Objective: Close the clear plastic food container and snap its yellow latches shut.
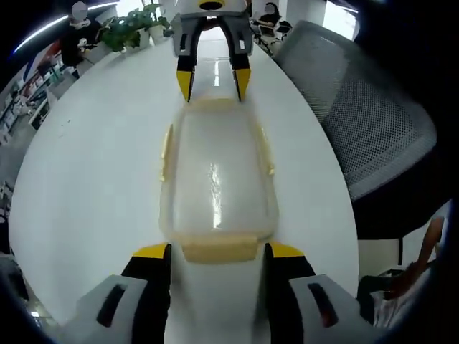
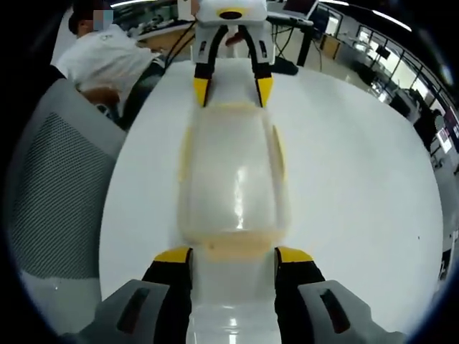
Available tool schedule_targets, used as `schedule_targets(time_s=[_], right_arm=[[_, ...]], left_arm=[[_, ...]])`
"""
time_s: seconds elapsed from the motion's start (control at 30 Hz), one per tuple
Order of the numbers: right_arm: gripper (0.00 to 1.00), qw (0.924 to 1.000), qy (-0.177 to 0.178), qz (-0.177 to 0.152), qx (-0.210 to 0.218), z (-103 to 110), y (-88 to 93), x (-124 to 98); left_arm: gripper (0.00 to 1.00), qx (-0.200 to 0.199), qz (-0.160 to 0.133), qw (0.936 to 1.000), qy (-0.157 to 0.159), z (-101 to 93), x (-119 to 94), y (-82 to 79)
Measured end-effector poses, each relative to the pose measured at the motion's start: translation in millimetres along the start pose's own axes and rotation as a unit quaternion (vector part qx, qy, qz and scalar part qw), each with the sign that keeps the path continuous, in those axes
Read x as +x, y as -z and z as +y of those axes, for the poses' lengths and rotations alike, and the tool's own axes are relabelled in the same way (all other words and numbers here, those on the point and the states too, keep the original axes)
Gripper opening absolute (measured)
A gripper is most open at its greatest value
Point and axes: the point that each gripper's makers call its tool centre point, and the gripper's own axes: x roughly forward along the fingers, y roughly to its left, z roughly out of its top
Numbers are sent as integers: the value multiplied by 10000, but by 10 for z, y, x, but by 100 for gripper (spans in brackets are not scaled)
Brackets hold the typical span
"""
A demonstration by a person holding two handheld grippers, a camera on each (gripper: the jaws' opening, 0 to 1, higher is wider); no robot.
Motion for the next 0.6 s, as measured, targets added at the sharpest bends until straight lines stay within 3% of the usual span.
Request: schedule_targets(time_s=[0.6], right_arm=[[41,9998,-93,194,-53,23,29,85]], left_arm=[[47,-135,-23,9999,59,-3,37,-45]])
